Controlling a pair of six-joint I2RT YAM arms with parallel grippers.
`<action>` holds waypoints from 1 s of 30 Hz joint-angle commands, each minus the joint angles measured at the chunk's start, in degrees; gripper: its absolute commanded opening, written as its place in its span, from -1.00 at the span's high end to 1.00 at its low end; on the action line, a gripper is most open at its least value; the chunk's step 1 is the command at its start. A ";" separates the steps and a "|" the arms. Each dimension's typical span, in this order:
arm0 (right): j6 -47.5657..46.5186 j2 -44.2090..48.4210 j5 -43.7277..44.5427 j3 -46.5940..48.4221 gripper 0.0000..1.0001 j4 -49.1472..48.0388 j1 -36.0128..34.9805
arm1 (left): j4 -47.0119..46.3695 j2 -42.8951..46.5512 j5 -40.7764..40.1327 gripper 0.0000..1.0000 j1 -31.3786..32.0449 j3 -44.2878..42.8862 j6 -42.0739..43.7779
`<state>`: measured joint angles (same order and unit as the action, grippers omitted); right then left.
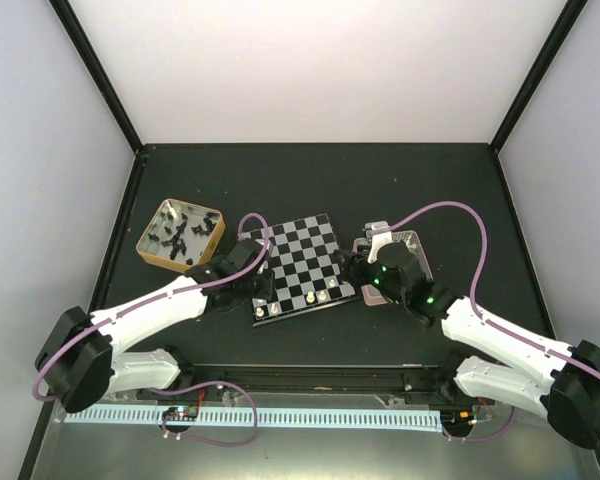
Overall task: Set up the chess pieces on the board
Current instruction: Place the chess piece on the chessboard.
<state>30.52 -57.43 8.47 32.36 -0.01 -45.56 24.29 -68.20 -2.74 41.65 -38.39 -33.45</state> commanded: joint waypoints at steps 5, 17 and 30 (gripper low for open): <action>0.90 -0.70 2.09 0.78 -0.36 0.01 0.20 | -4.91 -2.72 3.23 0.92 0.47 0.19 3.85; 1.82 -1.12 4.15 1.04 -0.36 0.96 0.21 | -9.04 -6.30 10.38 0.93 4.27 -1.64 7.24; 16.46 8.03 27.35 -1.47 -0.36 13.18 0.35 | -13.31 -8.02 10.15 0.93 11.04 -8.99 9.83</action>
<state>38.79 -53.25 22.72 32.08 6.17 -45.56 14.68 -73.91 7.31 50.78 -43.13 -25.50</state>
